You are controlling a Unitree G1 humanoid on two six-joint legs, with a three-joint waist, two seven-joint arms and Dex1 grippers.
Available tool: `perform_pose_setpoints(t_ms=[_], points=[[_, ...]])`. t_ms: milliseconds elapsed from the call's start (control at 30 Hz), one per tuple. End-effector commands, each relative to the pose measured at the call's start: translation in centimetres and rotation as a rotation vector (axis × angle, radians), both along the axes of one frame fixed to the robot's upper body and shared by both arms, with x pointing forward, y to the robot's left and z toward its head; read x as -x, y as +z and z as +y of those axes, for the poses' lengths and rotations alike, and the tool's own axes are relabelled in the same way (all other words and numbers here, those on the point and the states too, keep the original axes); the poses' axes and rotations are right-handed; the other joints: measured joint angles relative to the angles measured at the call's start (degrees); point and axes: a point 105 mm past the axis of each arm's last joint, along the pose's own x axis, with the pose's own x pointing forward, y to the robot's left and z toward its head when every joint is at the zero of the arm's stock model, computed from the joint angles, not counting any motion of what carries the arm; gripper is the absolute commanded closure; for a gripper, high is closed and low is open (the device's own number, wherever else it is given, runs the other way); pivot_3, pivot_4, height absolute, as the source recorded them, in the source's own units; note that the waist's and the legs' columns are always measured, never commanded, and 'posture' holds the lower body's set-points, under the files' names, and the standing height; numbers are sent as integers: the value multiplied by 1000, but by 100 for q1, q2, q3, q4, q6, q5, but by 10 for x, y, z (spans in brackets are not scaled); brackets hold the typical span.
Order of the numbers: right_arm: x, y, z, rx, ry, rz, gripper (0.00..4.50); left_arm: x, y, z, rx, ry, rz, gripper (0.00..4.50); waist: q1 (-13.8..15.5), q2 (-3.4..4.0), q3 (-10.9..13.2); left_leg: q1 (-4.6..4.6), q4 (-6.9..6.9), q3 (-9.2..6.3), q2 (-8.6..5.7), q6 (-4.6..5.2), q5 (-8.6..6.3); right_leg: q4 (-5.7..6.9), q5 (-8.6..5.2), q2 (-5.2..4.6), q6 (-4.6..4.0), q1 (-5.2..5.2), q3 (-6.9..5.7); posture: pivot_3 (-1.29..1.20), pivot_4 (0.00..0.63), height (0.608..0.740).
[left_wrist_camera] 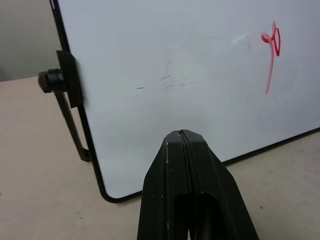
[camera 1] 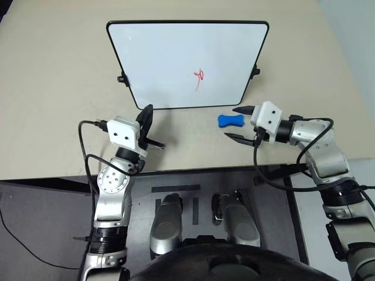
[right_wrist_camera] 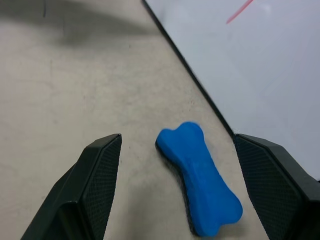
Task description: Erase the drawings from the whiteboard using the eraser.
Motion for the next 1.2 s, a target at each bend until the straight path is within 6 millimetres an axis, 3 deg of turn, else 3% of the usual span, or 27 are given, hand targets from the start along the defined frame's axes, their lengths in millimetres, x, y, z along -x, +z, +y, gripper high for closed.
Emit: perform_pose_setpoints(t_ms=[33, 500, 633, 900, 1200], points=[[-7, 7, 2, 12, 24, -40, 723, 0, 8, -4, -2, -3, -45, 4500, -3, 0, 0, 0, 0, 0, 0, 0, 0, 0, 1, 0, -1, 0, 0, 0, 150, 740], [-18, 0, 3, 18, 40, -19, 723, 2, 7, -6, 4, 9, -51, 4500, -2, 0, 0, 1, 0, -2, 2, 1, -1, 1, 3, -3, -5, -1, 0, 0, 150, 740], [-18, -6, 4, 33, 45, -9, 1608, 1, 7, -6, 2, 9, -52, 4500, -2, 0, 0, 1, 0, -3, 2, 1, -1, 2, 4, -3, -7, -1, 0, 0, 150, 740], [-20, -12, 4, 45, 37, -1, 4437, -1, 8, -7, -2, 2, -57, 4500, -6, 0, 0, 5, 0, -2, 5, 1, -1, 3, 6, -3, -11, -1, 0, 0, 150, 740], [-19, -11, 2, 58, 39, -29, 4477, -3, 9, -9, -1, -3, -60, 4500, -6, 0, 0, 7, 0, -1, 5, 1, -1, 3, 9, -3, -15, 0, 0, 0, 150, 740]])
